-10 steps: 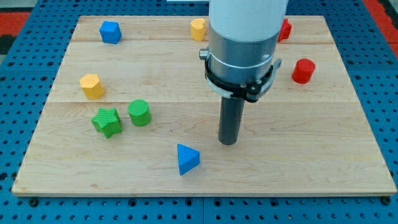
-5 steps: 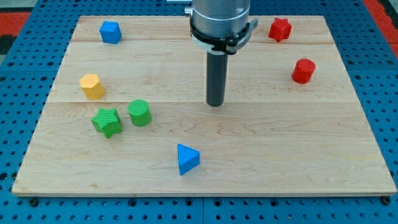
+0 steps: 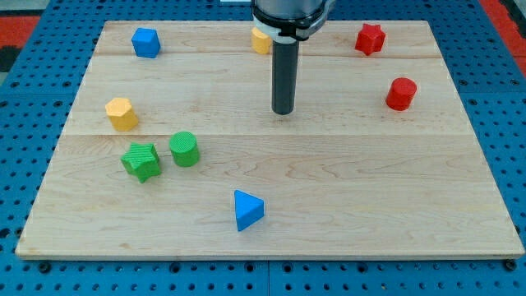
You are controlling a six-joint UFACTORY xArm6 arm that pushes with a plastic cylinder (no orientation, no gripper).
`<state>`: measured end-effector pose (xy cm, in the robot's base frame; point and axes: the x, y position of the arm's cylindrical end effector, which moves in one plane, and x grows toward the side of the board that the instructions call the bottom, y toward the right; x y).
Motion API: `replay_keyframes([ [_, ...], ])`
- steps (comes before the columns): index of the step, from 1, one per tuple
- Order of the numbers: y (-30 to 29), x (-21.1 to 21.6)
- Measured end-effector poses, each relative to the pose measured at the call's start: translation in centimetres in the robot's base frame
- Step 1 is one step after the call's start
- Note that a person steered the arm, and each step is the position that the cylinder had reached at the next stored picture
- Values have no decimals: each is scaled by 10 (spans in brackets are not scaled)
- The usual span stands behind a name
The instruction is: Move your arm towards the top
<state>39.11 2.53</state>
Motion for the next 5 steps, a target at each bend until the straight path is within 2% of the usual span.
replay_keyframes([
  [3, 4, -46],
  [5, 5, -52],
])
